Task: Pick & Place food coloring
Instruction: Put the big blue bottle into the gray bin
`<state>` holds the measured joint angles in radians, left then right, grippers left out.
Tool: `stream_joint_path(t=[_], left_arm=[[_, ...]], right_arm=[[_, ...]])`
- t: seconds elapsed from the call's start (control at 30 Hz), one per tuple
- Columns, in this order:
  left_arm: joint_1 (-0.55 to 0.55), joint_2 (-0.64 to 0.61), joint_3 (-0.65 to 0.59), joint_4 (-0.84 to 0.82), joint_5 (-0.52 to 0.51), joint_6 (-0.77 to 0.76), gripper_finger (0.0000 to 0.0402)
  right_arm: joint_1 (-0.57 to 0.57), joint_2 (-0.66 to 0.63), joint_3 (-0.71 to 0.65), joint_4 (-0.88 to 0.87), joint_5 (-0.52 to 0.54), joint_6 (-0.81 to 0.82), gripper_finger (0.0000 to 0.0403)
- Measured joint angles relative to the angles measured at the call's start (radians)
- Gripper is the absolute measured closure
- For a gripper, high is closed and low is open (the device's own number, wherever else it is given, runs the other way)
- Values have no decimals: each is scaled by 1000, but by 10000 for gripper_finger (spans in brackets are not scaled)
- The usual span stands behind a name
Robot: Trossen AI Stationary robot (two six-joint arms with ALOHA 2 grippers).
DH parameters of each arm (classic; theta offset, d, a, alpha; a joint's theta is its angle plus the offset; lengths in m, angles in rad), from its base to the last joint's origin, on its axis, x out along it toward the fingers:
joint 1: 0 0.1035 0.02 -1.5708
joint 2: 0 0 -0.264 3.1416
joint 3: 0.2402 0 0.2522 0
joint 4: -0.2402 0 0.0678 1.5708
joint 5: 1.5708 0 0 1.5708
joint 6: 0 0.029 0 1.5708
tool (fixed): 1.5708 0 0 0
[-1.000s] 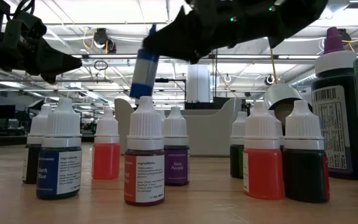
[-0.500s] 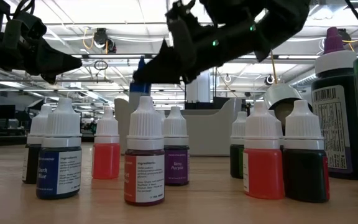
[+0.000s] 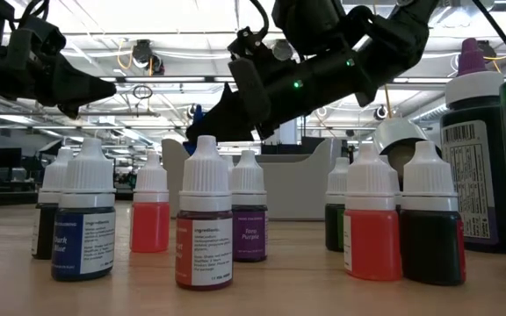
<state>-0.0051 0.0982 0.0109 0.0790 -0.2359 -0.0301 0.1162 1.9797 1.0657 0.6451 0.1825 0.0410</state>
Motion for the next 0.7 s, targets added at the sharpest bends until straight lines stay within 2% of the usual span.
stream_joint_path(t=[0.3, 0.5, 0.7], left_arm=[[0, 0, 0, 0, -2, 0, 362], [0, 0, 0, 0, -2, 0, 362], [0, 0, 0, 0, -3, 0, 362]], right_arm=[[0, 6, -1, -11, -28, -27, 288], [-1, 47, 0, 62, -2, 3, 291], [-11, 61, 1, 63, -1, 28, 287]])
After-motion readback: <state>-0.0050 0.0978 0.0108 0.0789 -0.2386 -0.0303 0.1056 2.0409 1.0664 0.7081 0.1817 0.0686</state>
